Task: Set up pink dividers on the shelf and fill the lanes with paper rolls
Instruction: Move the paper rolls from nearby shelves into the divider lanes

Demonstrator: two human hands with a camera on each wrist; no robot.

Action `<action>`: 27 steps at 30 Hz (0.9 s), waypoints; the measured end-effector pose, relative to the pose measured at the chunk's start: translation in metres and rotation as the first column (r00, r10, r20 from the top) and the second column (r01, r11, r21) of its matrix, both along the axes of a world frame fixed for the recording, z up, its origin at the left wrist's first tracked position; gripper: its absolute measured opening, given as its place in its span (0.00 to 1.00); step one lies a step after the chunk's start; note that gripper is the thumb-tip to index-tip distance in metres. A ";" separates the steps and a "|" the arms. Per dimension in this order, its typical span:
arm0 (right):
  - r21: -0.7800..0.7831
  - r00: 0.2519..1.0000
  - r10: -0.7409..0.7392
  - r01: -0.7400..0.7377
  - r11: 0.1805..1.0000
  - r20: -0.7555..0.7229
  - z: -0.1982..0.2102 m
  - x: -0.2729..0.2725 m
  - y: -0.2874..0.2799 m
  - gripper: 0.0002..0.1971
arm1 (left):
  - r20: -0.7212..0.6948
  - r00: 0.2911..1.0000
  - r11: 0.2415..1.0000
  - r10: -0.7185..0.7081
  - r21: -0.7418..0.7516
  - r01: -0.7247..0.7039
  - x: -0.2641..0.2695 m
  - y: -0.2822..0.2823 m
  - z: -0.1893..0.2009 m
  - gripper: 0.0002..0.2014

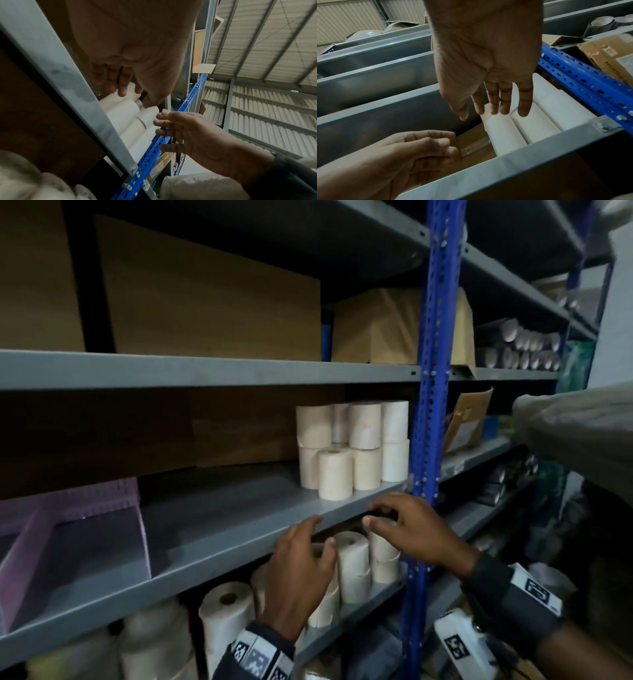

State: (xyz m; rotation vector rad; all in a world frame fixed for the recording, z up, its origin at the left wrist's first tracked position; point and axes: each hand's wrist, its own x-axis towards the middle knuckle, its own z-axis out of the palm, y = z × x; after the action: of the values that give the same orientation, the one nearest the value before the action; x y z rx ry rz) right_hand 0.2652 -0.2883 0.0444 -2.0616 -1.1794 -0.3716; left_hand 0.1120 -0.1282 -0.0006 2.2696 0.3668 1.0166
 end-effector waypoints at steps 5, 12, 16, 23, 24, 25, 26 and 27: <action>-0.005 0.999 -0.002 0.002 1.000 0.048 0.008 0.052 0.036 0.23 | -0.003 1.000 0.999 0.005 -0.054 -0.005 0.063 0.012 0.003 0.28; -0.068 0.993 0.045 -0.037 0.997 0.107 0.039 0.114 0.091 0.23 | -0.025 0.998 0.992 0.054 -0.117 -0.056 0.136 0.057 0.012 0.38; -0.127 0.984 0.054 -0.032 0.991 0.172 0.051 0.139 0.116 0.24 | -0.103 0.994 0.992 0.031 -0.118 -0.043 0.171 0.068 0.014 0.41; -0.225 0.971 0.087 -0.036 0.974 0.220 0.050 0.149 0.127 0.27 | -0.142 0.980 0.990 0.142 0.034 -0.139 0.192 0.070 0.004 0.44; -0.204 0.975 0.108 -0.068 0.977 0.192 0.050 0.148 0.124 0.27 | -0.137 0.980 0.990 0.144 0.024 -0.142 0.193 0.069 0.004 0.44; -0.176 0.978 0.131 -0.102 0.979 0.163 0.050 0.145 0.120 0.27 | -0.132 0.981 0.990 0.140 0.017 -0.139 0.192 0.068 0.004 0.44; -0.147 0.978 0.151 -0.130 0.981 0.142 0.050 0.141 0.116 0.27 | -0.121 0.984 0.991 0.133 0.016 -0.132 0.190 0.067 0.005 0.44; -0.123 0.977 0.166 -0.151 0.981 0.131 0.050 0.137 0.111 0.27 | -0.107 0.987 0.993 0.121 0.019 -0.120 0.188 0.066 0.005 0.43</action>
State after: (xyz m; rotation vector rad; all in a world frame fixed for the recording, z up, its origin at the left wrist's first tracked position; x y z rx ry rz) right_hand 0.4023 -0.1774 0.0941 -2.0456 -1.4696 -0.3860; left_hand 0.2995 -0.0620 0.0041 2.3432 0.5505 0.9604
